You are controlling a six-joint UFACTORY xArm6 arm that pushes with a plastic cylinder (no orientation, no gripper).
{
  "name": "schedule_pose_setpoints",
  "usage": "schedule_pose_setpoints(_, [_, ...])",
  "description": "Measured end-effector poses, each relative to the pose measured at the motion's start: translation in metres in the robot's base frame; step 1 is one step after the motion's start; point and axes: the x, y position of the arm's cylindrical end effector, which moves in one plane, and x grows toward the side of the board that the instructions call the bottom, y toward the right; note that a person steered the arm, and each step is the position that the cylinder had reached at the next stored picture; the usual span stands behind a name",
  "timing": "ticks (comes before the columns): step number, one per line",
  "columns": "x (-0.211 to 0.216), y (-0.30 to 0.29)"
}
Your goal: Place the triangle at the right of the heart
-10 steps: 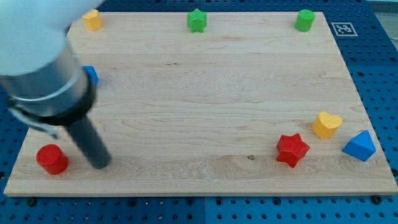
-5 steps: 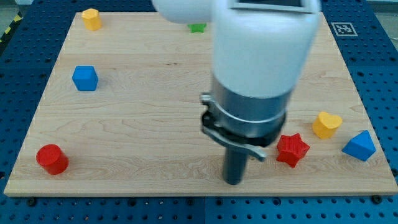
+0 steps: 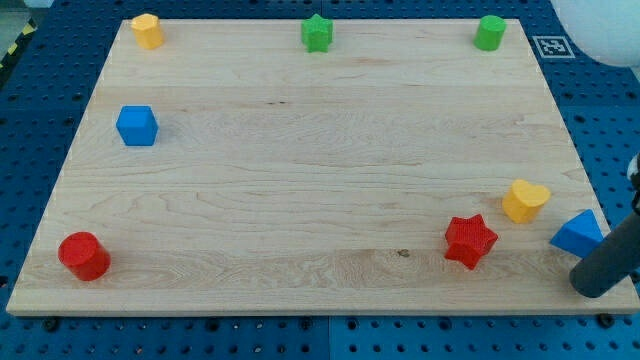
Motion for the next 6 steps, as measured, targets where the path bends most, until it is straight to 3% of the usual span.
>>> schedule_pose_setpoints(2, [-0.01, 0.033])
schedule_pose_setpoints(6, [-0.064, 0.007])
